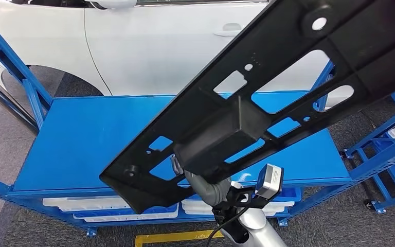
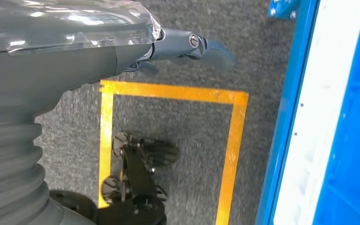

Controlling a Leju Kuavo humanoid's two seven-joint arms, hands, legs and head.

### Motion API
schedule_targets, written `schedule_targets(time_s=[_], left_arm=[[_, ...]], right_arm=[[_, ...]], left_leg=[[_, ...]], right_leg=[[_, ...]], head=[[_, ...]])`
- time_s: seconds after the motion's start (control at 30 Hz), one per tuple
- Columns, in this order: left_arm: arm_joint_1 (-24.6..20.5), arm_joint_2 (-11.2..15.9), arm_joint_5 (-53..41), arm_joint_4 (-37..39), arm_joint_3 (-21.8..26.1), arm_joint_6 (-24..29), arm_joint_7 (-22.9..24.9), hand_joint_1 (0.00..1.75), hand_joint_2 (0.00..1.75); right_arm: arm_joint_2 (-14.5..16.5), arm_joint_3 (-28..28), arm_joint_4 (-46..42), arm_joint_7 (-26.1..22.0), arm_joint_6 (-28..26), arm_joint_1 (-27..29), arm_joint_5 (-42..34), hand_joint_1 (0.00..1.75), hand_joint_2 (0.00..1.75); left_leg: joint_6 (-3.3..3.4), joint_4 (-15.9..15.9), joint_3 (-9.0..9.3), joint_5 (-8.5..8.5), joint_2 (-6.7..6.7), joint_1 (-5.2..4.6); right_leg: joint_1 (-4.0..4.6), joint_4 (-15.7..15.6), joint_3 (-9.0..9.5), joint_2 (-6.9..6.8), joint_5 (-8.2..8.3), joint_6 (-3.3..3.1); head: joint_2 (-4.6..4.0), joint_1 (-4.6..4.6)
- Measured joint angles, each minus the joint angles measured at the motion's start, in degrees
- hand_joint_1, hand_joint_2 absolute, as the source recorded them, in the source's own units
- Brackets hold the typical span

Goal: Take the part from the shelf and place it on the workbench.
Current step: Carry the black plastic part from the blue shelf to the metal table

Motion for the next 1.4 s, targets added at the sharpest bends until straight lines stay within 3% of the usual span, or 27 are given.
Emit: schedule_targets(time_s=[0.03,0.07,0.13,0.2,0.33,0.4,0.47,0.53,0.57,0.6,0.67,0.7,0.73,0.83,0.87,0.9,0.93,1.0,1.03,1.07,1.1,1.17,1.23,1.27,1.33,1.37,1.4], left_arm=[[0.13,0.0,-0.01,0.0,0.01,-0.13,-0.15,0.0,1.75],[0.26,-0.01,-0.03,0.0,0.01,-0.22,-0.26,0.0,1.75],[0.46,-0.02,-0.1,0.0,0.01,-0.37,-0.33,0.0,1.75],[0.48,-0.02,-0.26,0.0,0.01,-0.42,-0.33,0.0,1.75],[0.57,0.05,-0.73,0.0,0.01,-0.41,-0.14,0.0,1.75],[0.63,0.08,-1.08,0.01,0.01,-0.43,0.05,0.0,1.75],[0.65,0.09,-1.44,0.01,0.01,-0.43,0.32,0.0,1.75],[0.67,0.13,-1.73,0.01,0.01,-0.42,0.75,0.0,1.75],[0.67,0.17,-1.86,0.01,0.01,-0.38,0.97,0.0,1.75],[0.66,0.21,-1.97,0.01,0.01,-0.32,1.19,0.0,1.75],[0.54,0.33,-2.11,0.0,0.01,-0.13,1.49,0.0,1.75],[0.45,0.38,-2.2,0.0,0.01,-0.03,1.56,0.0,1.75],[0.41,0.43,-2.26,0.0,0.0,0.05,1.57,0.0,1.75],[0.53,0.55,-2.34,0.01,-0.01,0.18,1.57,0.0,1.75],[0.52,0.58,-2.34,0.01,-0.01,0.16,1.56,0.0,1.75],[0.47,0.6,-2.34,0.02,-0.01,0.11,1.53,0.0,1.75],[0.38,0.61,-2.34,0.02,-0.01,0.07,1.49,0.0,1.75],[0.35,0.63,-2.33,0.02,-0.01,0.02,1.41,0.0,1.75],[0.38,0.63,-2.33,0.02,-0.01,0.01,1.4,0.0,1.75],[0.4,0.63,-2.33,0.02,-0.01,0.01,1.39,0.0,1.75],[0.41,0.63,-2.33,0.02,-0.01,0.0,1.39,0.0,1.75],[0.39,0.62,-2.33,0.02,-0.01,-0.01,1.39,0.0,1.75],[0.38,0.61,-2.33,0.02,-0.01,-0.02,1.38,0.0,1.75],[0.37,0.61,-2.33,0.02,-0.01,-0.02,1.37,0.0,1.75],[0.38,0.64,-2.24,0.02,-0.01,0.0,1.44,0.0,1.75],[0.41,0.68,-2.16,0.02,-0.01,0.05,1.58,0.0,1.75],[0.47,0.71,-2.09,0.02,0.0,0.1,1.8,0.0,1.75]], right_arm=[[-0.44,0.72,0.0,-0.42,-0.04,0.49,0.11,1.75,1.75],[-0.88,1.4,0.0,-1.0,-0.09,0.88,0.28,1.75,1.75],[-1.58,2.54,0.0,-2.17,-0.31,1.23,0.76,1.75,1.75],[-2.2,3.54,0.01,-2.99,-0.62,1.3,1.27,1.75,1.75],[-3.22,5.01,0.04,-4.65,-1.3,1.47,2.81,1.75,1.75],[-3.48,5.63,0.03,-5.89,-1.36,1.38,3.69,1.75,1.75],[-3.67,6.16,0.02,-6.58,-1.28,1.31,4.25,1.75,1.75],[-3.83,6.48,0.02,-6.79,-1.22,1.32,4.71,1.75,1.75],[-3.87,6.55,-0.03,-6.83,-1.24,1.33,5.06,1.75,1.75],[-3.89,6.58,-0.16,-6.87,-1.3,1.32,5.62,1.75,1.75],[-3.78,6.57,-0.63,-6.97,-1.7,1.2,7.16,1.75,1.75],[-3.67,6.56,-0.84,-7.01,-2.0,1.07,7.94,1.75,1.75],[-3.52,6.55,-0.96,-7.03,-2.29,0.91,8.57,1.75,1.75],[-3.1,6.56,-0.72,-7.03,-3.17,0.34,9.41,1.75,1.75],[-2.98,6.57,-0.53,-7.03,-3.42,0.07,9.44,1.75,1.75],[-2.88,6.58,-0.34,-7.03,-3.55,-0.24,9.41,1.75,1.75],[-2.79,6.58,-0.2,-7.03,-3.56,-0.5,9.38,1.75,1.75],[-2.63,6.6,-0.01,-7.03,-3.49,-0.75,9.36,1.75,1.75],[-2.59,6.61,0.09,-7.03,-3.45,-0.77,9.36,1.75,1.75],[-2.56,6.62,0.2,-7.03,-3.44,-0.78,9.36,1.75,1.75],[-2.53,6.62,0.29,-7.03,-3.44,-0.81,9.36,1.75,1.75],[-2.36,6.62,0.35,-7.03,-3.44,-1.05,9.36,1.75,1.75],[-2.04,6.63,0.35,-7.05,-3.43,-1.38,9.35,1.75,1.75],[-1.89,6.63,0.35,-7.07,-3.39,-1.51,9.3,1.75,1.75],[-1.75,6.64,0.35,-7.08,-3.22,-1.63,9.1,1.75,1.75],[-1.66,6.67,0.35,-7.07,-3.07,-1.72,8.95,1.75,1.75],[-1.51,6.7,0.34,-7.06,-2.92,-1.79,8.77,1.75,1.75]], left_leg=[[-0.02,0.1,-0.04,0.0,-0.01,0.01],[-0.08,0.23,-0.07,-0.02,-0.03,0.04],[-0.33,0.63,-0.1,-0.13,-0.07,0.09],[-0.82,1.09,-0.35,-0.24,-0.14,-0.04],[-2.12,1.37,-0.82,-0.23,-0.19,0.0],[-2.63,4.37,-1.95,-3.01,-0.18,0.13],[-2.92,11.5,-4.39,-7.92,-0.15,0.24],[-3.03,17.17,-5.81,-10.71,-0.15,0.28],[-2.95,17.19,-5.13,-10.59,-0.15,0.28],[-2.78,14.63,-3.11,-9.45,-0.15,0.28],[-2.21,6.01,2.48,-6.76,-0.16,0.12],[-1.91,2.57,4.45,-5.84,-0.18,-0.04],[-1.61,0.78,5.31,-5.42,-0.21,-0.25],[-0.66,0.2,4.62,-4.05,-0.12,-0.53],[-0.3,-0.02,4.2,-3.33,0.0,-0.43],[0.01,-0.26,3.55,-2.5,0.14,-0.27],[0.23,-0.38,2.76,-1.72,0.28,-0.19],[0.42,-0.34,0.93,-0.36,0.34,-0.27],[0.4,-0.25,0.04,0.24,0.36,-0.3],[0.34,-0.1,-0.82,0.79,0.37,-0.32],[0.25,0.11,-1.67,1.29,0.38,-0.32],[-0.05,0.66,-3.1,2.14,0.35,-0.35],[-0.58,1.06,-3.83,2.91,0.31,-0.44],[-0.89,1.08,-3.93,3.32,0.31,-0.44],[-1.58,0.86,-4.06,4.11,0.27,-0.36],[-1.87,1.2,-4.42,3.64,0.21,-0.31],[-2.12,2.42,-5.02,2.08,0.14,-0.26]], right_leg=[[-0.17,1.46,-0.7,-0.01,-0.07,0.16],[-0.32,0.6,-0.27,-0.02,0.93,0.28],[-0.58,-6.96,3.47,-0.07,4.68,0.3],[-0.47,-13.21,6.43,-0.06,7.04,-0.08],[-0.2,-14.47,6.43,-0.03,7.92,-1.5],[-0.3,-14.9,6.07,-0.25,8.6,-2.39],[-0.13,-14.96,5.4,-0.39,9.21,-2.86],[0.19,-14.9,4.55,-0.43,9.88,-2.98],[0.33,-14.86,4.11,-0.43,10.22,-2.97],[0.44,-14.8,3.69,-0.41,10.59,-2.91],[0.66,-14.64,3.07,-0.36,11.28,-2.61],[0.71,-14.58,2.85,-0.35,11.64,-2.33],[0.71,-14.56,2.72,-0.36,11.99,-2.0],[0.42,-14.8,2.34,-0.31,13.05,-0.9],[0.39,-14.34,1.9,-0.25,12.34,-0.58],[0.37,-12.75,1.11,-0.19,10.48,-0.31],[0.27,-9.88,0.06,-0.16,7.63,-0.07],[0.09,-1.95,-1.96,-0.19,2.03,0.31],[0.03,1.09,-2.25,-0.2,0.87,0.41],[0.01,2.36,-1.64,-0.2,1.0,0.45],[0.0,1.39,0.08,-0.21,2.1,0.42],[0.04,-6.24,6.42,-0.22,4.14,0.12],[0.31,-13.8,11.67,-0.19,3.97,-0.5],[0.46,-15.46,12.63,-0.16,3.55,-0.85],[0.49,-16.06,12.32,-0.2,4.28,-1.64],[0.38,-16.2,11.87,-0.29,4.88,-2.11],[0.26,-16.38,11.25,-0.39,5.62,-2.55]], head=[[0.0,0.0],[0.0,0.0],[0.0,0.0],[0.0,-0.01],[0.0,-0.01],[0.0,-0.01],[0.0,-0.01],[0.0,-0.01],[0.0,-0.01],[0.0,-0.01],[0.0,-0.01],[0.0,-0.01],[0.0,0.0],[0.0,0.0],[0.0,0.0],[0.0,0.0],[0.0,0.0],[0.0,-0.01],[0.0,-0.01],[0.0,-0.01],[0.0,-0.01],[0.0,-0.01],[0.01,-0.02],[0.01,-0.02],[0.0,0.0],[0.0,-0.01],[0.0,-0.01]])
